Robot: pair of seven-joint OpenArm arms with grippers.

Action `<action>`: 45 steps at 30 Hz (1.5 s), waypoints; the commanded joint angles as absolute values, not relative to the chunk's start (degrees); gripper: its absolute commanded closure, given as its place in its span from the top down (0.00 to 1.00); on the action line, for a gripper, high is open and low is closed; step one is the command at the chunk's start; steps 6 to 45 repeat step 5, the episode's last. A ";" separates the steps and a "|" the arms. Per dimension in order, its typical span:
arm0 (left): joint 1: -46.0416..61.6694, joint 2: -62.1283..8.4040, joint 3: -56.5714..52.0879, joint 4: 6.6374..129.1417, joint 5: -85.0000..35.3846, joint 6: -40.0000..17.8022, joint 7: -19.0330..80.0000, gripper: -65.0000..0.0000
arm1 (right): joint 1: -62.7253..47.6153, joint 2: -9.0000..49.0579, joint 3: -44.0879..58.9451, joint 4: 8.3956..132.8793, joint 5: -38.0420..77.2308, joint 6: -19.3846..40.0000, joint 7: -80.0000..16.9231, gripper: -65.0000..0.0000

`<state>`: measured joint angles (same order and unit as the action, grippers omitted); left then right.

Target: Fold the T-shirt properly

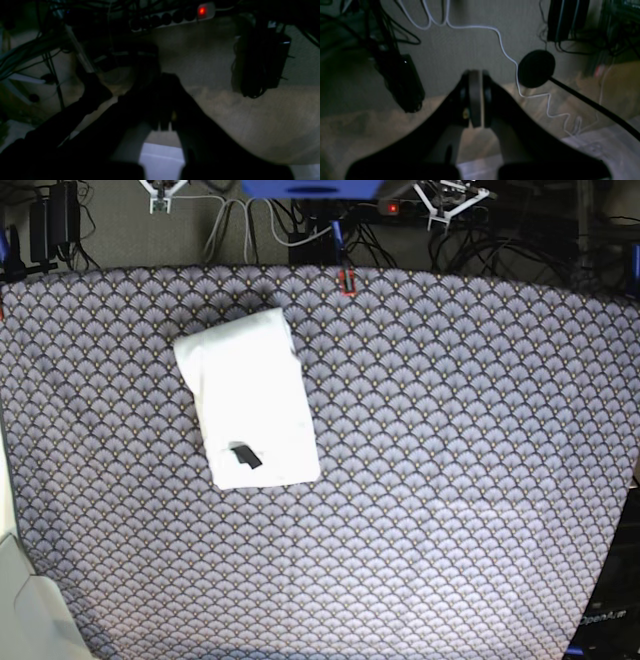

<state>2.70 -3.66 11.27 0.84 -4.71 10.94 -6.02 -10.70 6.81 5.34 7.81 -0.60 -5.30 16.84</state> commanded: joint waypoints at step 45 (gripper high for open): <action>2.07 -3.74 8.48 0.92 -11.82 11.12 -6.02 0.01 | -11.56 6.46 5.32 7.78 -0.40 -6.02 18.59 0.00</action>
